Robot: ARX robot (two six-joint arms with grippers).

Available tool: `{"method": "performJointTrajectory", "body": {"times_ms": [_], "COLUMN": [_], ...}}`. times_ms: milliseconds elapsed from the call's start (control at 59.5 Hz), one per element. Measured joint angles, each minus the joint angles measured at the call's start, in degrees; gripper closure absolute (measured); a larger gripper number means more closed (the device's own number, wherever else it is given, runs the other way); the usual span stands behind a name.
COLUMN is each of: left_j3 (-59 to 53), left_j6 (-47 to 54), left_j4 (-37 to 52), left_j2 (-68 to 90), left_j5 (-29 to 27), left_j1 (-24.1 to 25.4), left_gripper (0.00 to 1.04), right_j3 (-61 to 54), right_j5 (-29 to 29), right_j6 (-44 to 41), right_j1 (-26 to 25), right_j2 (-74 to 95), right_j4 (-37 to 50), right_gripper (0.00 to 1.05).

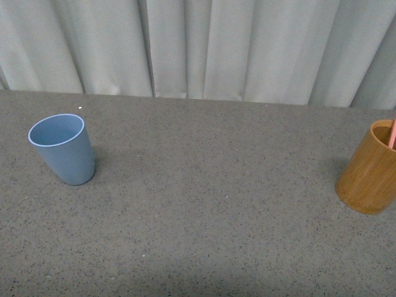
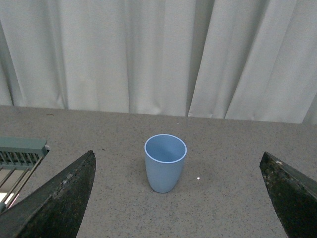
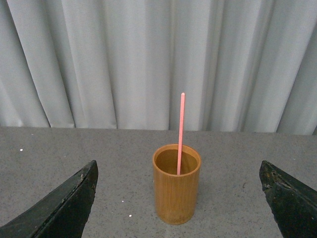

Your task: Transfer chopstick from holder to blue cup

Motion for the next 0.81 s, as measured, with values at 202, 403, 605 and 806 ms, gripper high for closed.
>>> {"method": "performJointTrajectory", "body": {"times_ms": [202, 403, 605, 806], "left_j3": [0.00, 0.00, 0.00, 0.00], "left_j6": [0.00, 0.00, 0.00, 0.00], "left_j4": [0.00, 0.00, 0.00, 0.00], "left_j2": [0.00, 0.00, 0.00, 0.00], "left_j5": [0.00, 0.00, 0.00, 0.00], "left_j1": [0.00, 0.00, 0.00, 0.00], "left_gripper": [0.07, 0.07, 0.07, 0.07], "right_j3": [0.00, 0.00, 0.00, 0.00], "right_j5": [0.00, 0.00, 0.00, 0.00], "right_j6": [0.00, 0.00, 0.00, 0.00], "right_j1": [0.00, 0.00, 0.00, 0.00], "right_j2": [0.00, 0.00, 0.00, 0.00], "right_j4": [0.00, 0.00, 0.00, 0.00], "right_gripper": [0.10, 0.10, 0.10, 0.10]}}
